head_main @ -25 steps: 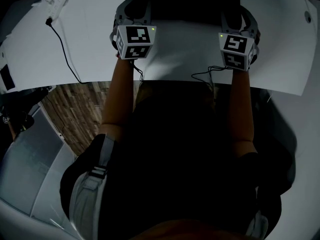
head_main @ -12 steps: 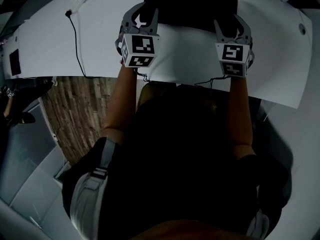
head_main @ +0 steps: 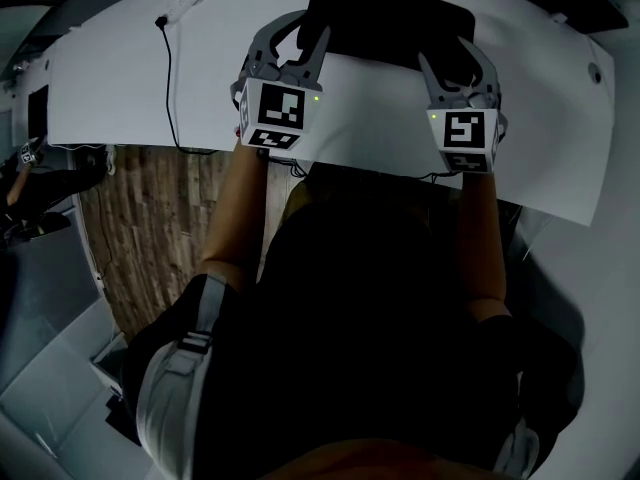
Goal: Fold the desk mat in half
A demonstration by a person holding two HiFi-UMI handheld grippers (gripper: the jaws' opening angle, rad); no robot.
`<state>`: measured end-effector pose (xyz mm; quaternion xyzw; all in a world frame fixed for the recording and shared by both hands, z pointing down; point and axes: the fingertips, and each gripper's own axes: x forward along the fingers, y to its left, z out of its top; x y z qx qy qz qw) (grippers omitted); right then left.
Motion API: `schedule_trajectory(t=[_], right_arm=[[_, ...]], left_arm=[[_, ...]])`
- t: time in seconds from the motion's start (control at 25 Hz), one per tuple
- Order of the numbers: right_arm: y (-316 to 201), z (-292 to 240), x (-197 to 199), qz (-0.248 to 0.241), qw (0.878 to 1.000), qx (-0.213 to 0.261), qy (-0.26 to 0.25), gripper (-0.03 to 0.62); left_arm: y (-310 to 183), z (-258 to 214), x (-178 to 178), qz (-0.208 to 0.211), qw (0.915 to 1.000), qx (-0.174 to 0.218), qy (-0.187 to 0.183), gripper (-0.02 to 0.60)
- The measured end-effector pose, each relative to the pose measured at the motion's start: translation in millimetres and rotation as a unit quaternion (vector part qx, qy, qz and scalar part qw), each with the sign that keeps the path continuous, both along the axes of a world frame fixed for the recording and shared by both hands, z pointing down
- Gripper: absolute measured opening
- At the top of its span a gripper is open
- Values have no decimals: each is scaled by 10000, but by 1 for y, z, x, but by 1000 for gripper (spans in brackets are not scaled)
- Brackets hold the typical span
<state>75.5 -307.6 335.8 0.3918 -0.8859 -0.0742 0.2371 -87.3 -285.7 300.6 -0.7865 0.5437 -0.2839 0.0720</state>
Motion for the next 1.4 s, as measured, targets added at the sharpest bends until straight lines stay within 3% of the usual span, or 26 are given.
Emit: schedule_trajectory(t=[0.36,0.6,1.08,1.4], right_arm=[[54,-47,-18,-99,9984,551,61,238],[119,-82,-29,-66,9939,1059,292,239],[249,-112,-50,278,9937,1072,-148,249],[275,-127,-50,434,9911,1236,-233,255]], left_arm=[[56,-58,12,632,9962,564,209,141],[112,-79,13,993,9911,802,369,141],[223,-99,25,1744,9770,1091,571,141],[256,-114,35,2019,9681,1295,721,141]])
